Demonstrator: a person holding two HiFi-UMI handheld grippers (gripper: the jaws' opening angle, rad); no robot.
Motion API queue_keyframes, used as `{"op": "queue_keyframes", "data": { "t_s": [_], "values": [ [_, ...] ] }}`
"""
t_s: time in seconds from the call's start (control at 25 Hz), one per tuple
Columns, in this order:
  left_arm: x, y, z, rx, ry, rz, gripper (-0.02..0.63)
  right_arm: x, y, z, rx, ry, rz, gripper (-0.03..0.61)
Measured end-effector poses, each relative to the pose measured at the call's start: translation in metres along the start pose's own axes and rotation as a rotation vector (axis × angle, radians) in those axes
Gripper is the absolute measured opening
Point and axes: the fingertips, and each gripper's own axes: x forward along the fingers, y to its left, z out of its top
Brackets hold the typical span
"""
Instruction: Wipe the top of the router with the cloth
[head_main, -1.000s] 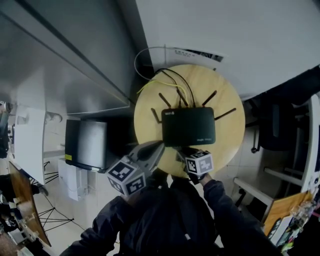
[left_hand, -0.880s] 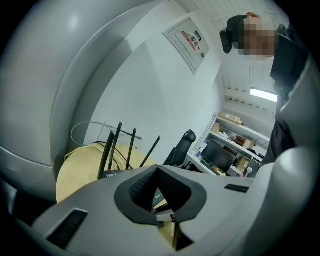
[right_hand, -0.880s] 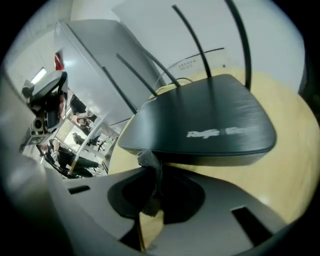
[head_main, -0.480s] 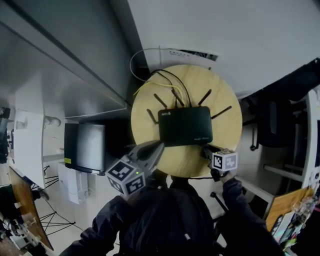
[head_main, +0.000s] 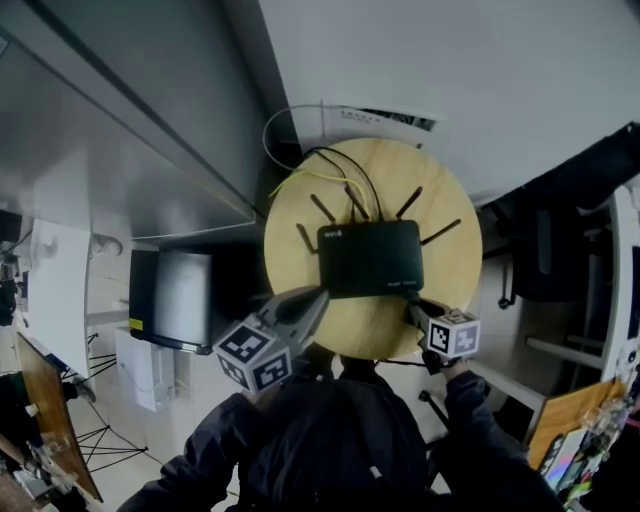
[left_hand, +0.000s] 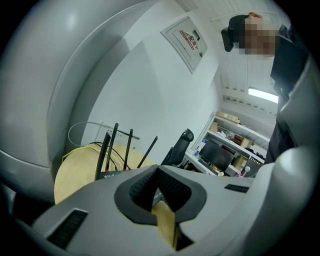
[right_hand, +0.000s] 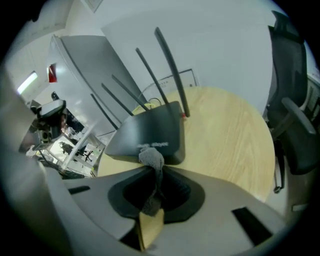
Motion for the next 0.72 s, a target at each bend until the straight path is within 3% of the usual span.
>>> {"op": "queue_keyframes", "data": {
  "t_s": [0.4, 0.72],
  "values": [
    [0.009, -0.015, 0.025, 0.043, -0.010, -0.049, -0.006, -0.059, 0.137, 0.104, -0.177, -0.276, 0.218, 0.067],
    [0.013, -0.018, 0.040, 0.060, -0.021, -0.070, -0.008, -0.073, 0.188, 0.135, -0.229, -0.337, 0.286, 0.067]
  ]
}}
